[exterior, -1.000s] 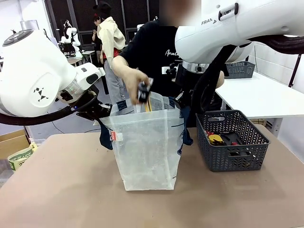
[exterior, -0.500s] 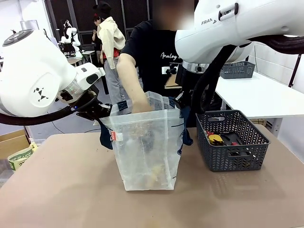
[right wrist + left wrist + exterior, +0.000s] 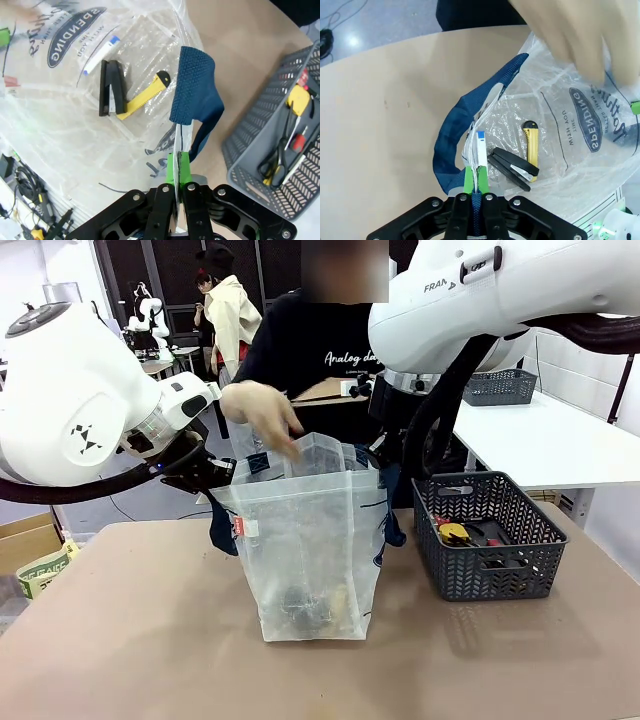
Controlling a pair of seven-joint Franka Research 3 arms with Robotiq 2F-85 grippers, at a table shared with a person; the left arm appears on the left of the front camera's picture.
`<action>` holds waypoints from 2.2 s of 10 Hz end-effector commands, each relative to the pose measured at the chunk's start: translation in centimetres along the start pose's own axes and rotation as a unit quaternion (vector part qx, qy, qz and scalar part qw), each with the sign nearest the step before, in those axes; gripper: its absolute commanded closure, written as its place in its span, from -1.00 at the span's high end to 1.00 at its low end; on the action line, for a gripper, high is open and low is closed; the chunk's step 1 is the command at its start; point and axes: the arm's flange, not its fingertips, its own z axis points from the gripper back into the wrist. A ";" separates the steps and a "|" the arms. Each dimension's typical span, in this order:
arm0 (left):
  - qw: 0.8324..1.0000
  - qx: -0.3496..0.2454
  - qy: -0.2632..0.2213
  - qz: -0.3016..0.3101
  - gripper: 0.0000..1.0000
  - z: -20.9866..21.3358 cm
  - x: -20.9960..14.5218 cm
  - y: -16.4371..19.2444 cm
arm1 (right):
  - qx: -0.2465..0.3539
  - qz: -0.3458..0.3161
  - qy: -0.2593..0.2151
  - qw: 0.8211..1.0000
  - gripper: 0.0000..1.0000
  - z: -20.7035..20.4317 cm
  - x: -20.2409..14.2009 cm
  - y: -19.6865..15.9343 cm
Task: Transfer purchased items from the store into the shopping bag.
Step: Move the Reusable shopping bag to the right side of the table.
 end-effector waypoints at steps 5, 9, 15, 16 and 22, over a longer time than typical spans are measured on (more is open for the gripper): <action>1.000 0.001 -0.001 0.004 -1.00 0.1 -0.1 0.1 | 0.001 -0.002 0.003 1.000 -1.00 0.0 -0.1 -0.1; 1.000 0.001 -0.001 0.004 -1.00 0.1 -0.1 0.1 | 0.001 -0.002 0.003 1.000 -1.00 0.0 -0.1 -0.1; 1.000 0.001 -0.001 0.004 -1.00 0.1 -0.1 0.1 | 0.001 -0.002 0.003 1.000 -1.00 0.0 -0.1 -0.1; 1.000 0.001 -0.001 0.004 -1.00 0.1 -0.1 0.1 | 0.001 -0.002 0.003 1.000 -1.00 0.0 -0.1 -0.1; 1.000 0.001 -0.001 0.004 -1.00 0.1 -0.1 0.1 | 0.001 -0.002 0.003 1.000 -1.00 0.0 -0.1 -0.1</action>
